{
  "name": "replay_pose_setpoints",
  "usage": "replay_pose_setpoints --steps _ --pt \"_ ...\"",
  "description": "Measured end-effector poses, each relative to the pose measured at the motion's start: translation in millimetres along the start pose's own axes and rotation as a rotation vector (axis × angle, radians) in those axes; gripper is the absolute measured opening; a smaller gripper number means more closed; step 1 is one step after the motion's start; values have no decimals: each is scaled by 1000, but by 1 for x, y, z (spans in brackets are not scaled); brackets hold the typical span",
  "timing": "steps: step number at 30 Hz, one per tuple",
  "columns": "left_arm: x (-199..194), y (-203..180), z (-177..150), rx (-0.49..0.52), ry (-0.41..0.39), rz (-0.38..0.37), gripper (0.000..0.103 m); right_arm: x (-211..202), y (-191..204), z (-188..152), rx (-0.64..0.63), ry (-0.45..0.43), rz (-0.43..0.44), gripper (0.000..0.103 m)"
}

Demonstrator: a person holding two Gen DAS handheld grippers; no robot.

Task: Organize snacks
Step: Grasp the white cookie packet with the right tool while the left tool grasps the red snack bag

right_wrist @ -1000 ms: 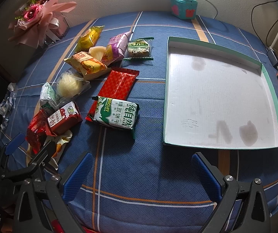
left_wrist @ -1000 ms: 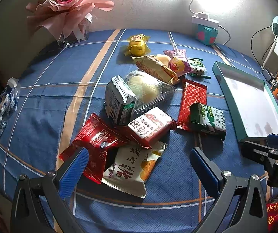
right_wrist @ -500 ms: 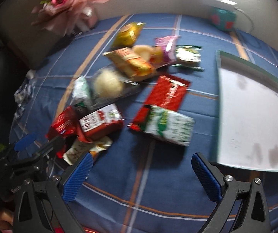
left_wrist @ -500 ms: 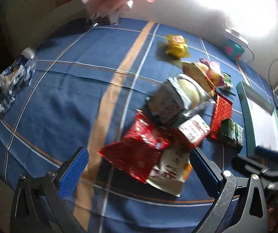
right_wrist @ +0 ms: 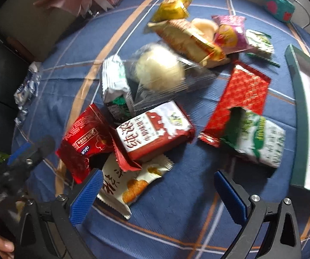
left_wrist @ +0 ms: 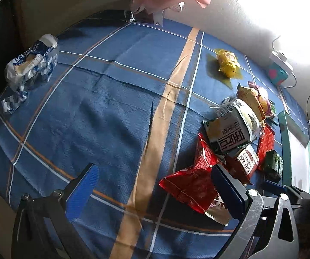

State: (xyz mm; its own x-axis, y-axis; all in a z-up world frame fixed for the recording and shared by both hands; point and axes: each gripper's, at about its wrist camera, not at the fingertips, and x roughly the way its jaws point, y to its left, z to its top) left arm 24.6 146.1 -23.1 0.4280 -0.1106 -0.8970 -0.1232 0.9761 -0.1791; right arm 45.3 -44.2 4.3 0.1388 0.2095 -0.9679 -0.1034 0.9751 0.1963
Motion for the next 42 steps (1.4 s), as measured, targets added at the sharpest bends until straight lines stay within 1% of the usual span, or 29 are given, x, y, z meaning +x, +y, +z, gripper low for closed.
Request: replay_pose_setpoints --steps 4,9,11,12,14,15,16,17,18,20,21,22,23,24,25,26,28,30,31,34,35,37,42 --pt "5 0 3 5 8 -19 102 17 15 1 7 8 5 103" --pt "13 -19 5 64 25 -39 102 32 32 0 -35 15 -66 102" --pt "17 -28 4 87 35 -44 102 34 34 -2 -28 16 -84 100" --pt "19 -33 3 100 42 -46 102 35 32 -4 -18 18 -79 98" --pt "22 -41 0 127 53 -47 102 35 28 -5 -5 17 -67 91" --pt "24 -46 -2 142 59 -47 102 34 27 -6 -3 14 -63 89" --pt "26 -48 -2 145 62 -51 102 34 26 -6 1 11 -59 85" --pt "26 -50 -4 149 67 -59 100 32 25 -9 -1 9 -62 79" --pt "27 -52 -6 155 70 -62 98 32 25 -9 -3 6 -67 76" --pt "28 -56 -8 161 76 -71 92 31 23 -12 -3 -2 -77 64" --pt "29 -57 -8 160 78 -74 92 31 20 -14 -3 -4 -73 62" --pt "29 -57 -8 159 81 -74 92 28 15 -15 12 -41 -84 56" --pt "29 -58 -8 159 81 -76 90 28 12 -17 19 -44 -77 54" --pt "30 -60 -9 162 83 -76 87 25 1 -16 31 -61 -71 54" --pt "31 -60 -9 166 86 -73 76 26 -1 -16 39 -61 -58 54" --pt "33 -61 -10 169 93 -70 69 19 -10 -19 46 -60 -49 54" --pt "37 -61 -11 157 106 -92 65 17 -19 -20 55 -59 -44 54" --pt "37 -61 -11 143 100 -114 58 11 -31 -25 66 -55 -43 54" --pt "36 -61 -11 136 97 -121 52 10 -34 -26 72 -56 -41 54" --pt "31 -62 -14 123 87 -120 46 5 -46 -30 85 -62 -30 54" --pt "30 -62 -14 118 82 -126 36 4 -49 -30 90 -66 -24 54" --pt "26 -63 -14 93 78 -142 36 -7 -61 -33 95 -73 -11 54" --pt "11 -66 -14 77 58 -144 36 -33 -73 -45 108 -94 30 54"
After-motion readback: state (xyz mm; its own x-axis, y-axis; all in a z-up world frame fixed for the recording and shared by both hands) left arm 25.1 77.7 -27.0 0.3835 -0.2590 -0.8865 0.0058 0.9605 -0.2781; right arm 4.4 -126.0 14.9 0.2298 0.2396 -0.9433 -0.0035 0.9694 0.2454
